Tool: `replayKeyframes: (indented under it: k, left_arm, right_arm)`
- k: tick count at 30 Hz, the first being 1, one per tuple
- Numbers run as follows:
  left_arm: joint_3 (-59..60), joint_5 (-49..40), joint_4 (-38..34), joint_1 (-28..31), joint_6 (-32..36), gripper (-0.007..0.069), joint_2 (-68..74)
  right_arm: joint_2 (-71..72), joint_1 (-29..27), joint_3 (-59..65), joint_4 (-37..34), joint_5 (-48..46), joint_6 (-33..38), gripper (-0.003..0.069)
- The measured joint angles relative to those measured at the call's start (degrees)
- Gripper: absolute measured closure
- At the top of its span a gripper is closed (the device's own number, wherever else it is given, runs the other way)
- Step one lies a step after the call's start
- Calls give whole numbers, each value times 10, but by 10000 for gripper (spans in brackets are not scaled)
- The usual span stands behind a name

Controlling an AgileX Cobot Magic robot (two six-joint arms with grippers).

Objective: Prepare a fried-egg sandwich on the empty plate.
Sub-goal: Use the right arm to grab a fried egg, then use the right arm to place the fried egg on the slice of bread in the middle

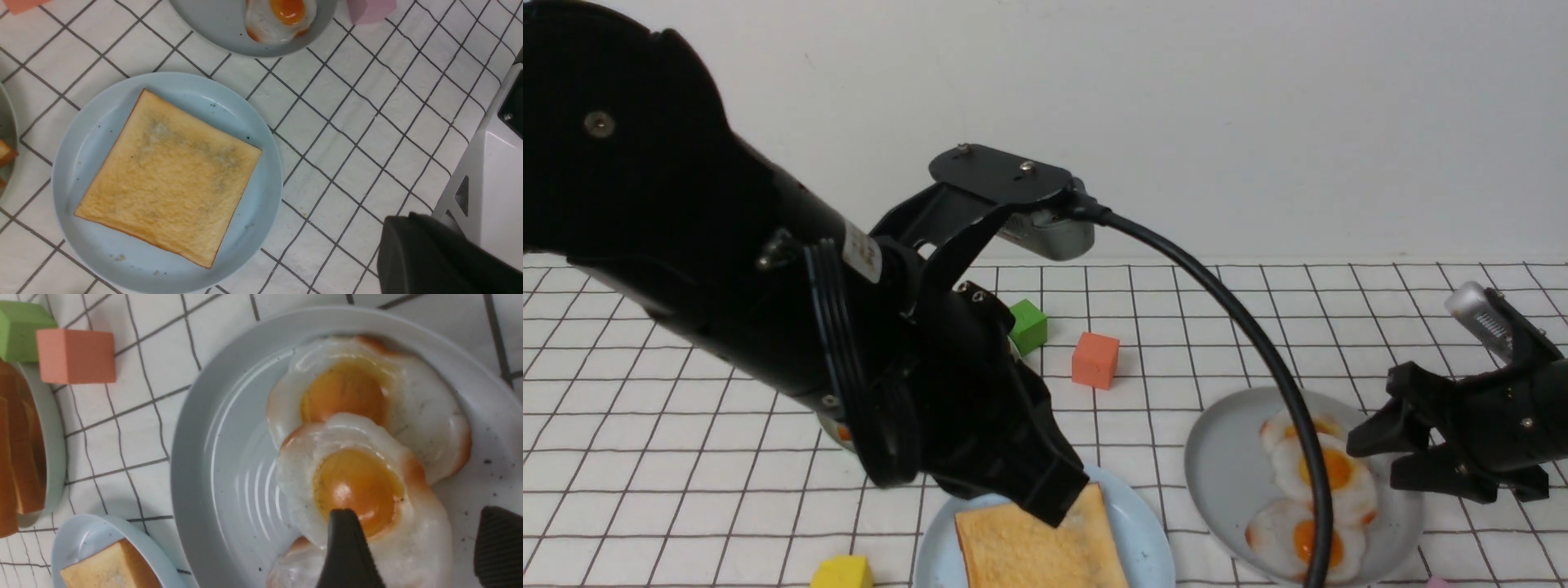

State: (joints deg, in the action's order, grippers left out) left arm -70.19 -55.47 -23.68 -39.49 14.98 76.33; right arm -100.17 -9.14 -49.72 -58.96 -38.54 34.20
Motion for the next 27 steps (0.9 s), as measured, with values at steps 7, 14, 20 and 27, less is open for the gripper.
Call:
replayKeyframes:
  k: [7,14,20,27]
  left_arm:
    - [0,0,1,0,0,638,0]
    - [0,-2,1,0,-1,638,0]
    - [0,-15,44,0,-54,638,-3]
    - [0,-72,176,0,-186,638,-68]
  right_arm:
    - [-40,0,0,-18,-3,6,254]
    - [-46,-9,-1,-37,-15,32,574]
    - [-44,-35,-2,-57,-59,49,578]
    - [17,10,-1,-179,-136,149,589]
